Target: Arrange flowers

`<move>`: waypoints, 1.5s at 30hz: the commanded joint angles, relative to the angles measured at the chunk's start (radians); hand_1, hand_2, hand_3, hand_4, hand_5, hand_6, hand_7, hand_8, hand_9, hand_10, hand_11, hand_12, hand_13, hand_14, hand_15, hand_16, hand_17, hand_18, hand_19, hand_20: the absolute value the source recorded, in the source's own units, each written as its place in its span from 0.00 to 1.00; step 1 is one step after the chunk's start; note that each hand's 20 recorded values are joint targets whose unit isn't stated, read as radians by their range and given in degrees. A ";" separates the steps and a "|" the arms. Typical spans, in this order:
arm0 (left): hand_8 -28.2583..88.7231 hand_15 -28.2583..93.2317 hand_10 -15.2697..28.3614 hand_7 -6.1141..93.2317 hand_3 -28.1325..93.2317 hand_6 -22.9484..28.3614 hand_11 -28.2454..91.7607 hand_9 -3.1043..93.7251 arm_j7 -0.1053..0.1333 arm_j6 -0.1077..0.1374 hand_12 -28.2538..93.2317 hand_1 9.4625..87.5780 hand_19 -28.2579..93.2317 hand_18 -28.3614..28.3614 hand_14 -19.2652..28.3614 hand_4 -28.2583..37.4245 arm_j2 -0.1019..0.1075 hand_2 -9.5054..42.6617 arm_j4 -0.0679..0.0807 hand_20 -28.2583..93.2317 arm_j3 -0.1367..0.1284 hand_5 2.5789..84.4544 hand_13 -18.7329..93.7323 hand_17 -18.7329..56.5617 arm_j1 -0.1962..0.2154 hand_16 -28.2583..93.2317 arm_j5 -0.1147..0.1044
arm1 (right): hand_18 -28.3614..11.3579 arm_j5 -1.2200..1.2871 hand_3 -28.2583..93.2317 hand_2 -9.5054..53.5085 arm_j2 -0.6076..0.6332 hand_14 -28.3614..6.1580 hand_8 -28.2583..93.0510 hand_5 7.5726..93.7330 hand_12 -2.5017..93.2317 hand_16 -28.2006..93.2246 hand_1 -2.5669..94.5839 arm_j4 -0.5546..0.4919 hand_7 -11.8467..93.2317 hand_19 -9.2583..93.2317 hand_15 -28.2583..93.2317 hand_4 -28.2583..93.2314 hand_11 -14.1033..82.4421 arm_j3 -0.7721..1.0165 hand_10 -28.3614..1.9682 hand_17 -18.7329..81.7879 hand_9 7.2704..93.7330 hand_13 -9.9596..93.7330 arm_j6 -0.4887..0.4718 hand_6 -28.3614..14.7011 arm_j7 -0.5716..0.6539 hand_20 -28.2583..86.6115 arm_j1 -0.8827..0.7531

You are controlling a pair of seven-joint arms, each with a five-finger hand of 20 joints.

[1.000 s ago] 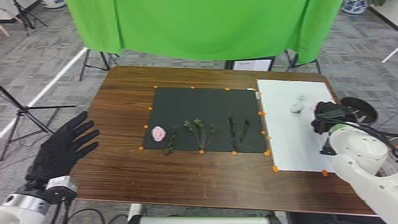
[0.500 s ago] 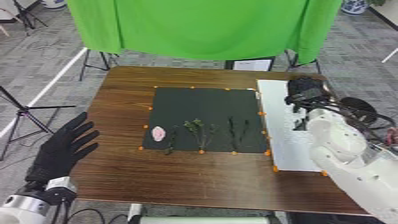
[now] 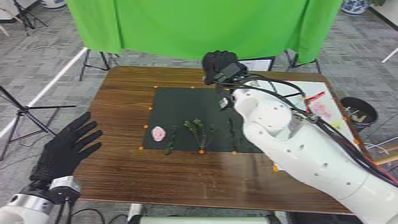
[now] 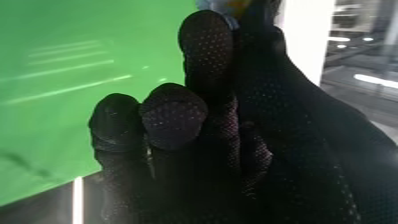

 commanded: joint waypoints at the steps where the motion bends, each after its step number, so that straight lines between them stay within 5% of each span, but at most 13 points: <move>1: 0.16 0.40 0.58 0.24 0.81 0.50 0.34 0.24 0.000 0.012 0.40 0.19 0.49 0.85 0.69 0.00 0.006 0.09 0.001 0.31 0.007 0.26 0.29 0.09 -0.002 0.27 0.002 | 0.21 -0.044 0.96 0.00 -0.153 0.67 0.27 0.72 0.57 0.58 0.52 0.057 0.60 0.96 0.82 0.03 0.33 -0.085 0.80 0.54 0.96 0.79 -0.077 0.70 -0.048 0.71 0.006; 26: 0.16 0.40 0.58 0.24 0.81 0.50 0.35 0.24 0.009 0.013 0.40 0.19 0.49 0.85 0.69 0.00 0.025 0.09 0.010 0.32 0.031 0.26 0.29 0.09 -0.028 0.27 0.004 | 0.22 -0.170 0.95 0.00 -0.262 0.67 0.27 0.72 0.56 0.57 0.52 0.242 0.60 0.97 0.82 0.02 0.32 -0.187 0.81 0.54 0.96 0.79 -0.129 0.71 -0.052 0.71 0.022; 45: 0.16 0.40 0.58 0.24 0.81 0.50 0.35 0.24 0.008 0.014 0.40 0.19 0.49 0.85 0.69 0.00 0.032 0.10 0.016 0.31 0.040 0.26 0.29 0.09 -0.040 0.27 0.001 | 0.23 -0.203 0.94 0.00 -0.280 0.66 0.27 0.69 0.56 0.54 0.48 0.259 0.58 0.96 0.84 0.00 0.31 -0.180 0.81 0.53 0.93 0.77 -0.195 0.71 -0.038 0.72 0.010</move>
